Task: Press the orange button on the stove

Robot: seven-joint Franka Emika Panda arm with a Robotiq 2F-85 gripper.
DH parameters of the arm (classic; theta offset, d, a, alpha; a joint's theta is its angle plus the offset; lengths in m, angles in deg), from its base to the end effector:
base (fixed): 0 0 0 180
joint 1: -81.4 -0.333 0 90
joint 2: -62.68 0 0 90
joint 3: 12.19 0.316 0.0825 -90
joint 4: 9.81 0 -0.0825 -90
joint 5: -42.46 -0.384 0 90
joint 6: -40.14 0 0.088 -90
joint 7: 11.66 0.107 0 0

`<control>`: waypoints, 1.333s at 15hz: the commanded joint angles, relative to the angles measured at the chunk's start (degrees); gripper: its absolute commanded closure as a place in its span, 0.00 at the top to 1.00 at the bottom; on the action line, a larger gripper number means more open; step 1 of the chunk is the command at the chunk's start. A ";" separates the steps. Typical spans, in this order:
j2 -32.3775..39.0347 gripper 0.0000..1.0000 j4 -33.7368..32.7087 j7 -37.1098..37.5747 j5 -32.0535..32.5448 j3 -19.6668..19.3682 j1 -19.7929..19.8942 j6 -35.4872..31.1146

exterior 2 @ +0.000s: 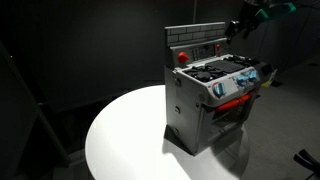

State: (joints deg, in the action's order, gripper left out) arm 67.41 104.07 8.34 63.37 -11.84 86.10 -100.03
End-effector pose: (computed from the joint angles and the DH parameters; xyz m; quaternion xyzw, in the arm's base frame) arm 0.6043 -0.0464 0.4626 0.9686 -0.0912 0.2013 0.1137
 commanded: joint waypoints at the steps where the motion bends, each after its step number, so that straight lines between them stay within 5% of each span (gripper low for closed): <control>1: 3.33 1.00 -4.41 1.91 1.02 -2.01 -2.12 1.78; 20: 10.24 1.00 -11.79 -0.25 -1.68 -4.49 -4.81 3.36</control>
State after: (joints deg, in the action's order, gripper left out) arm 75.67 95.64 8.65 62.91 -15.44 82.15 -98.41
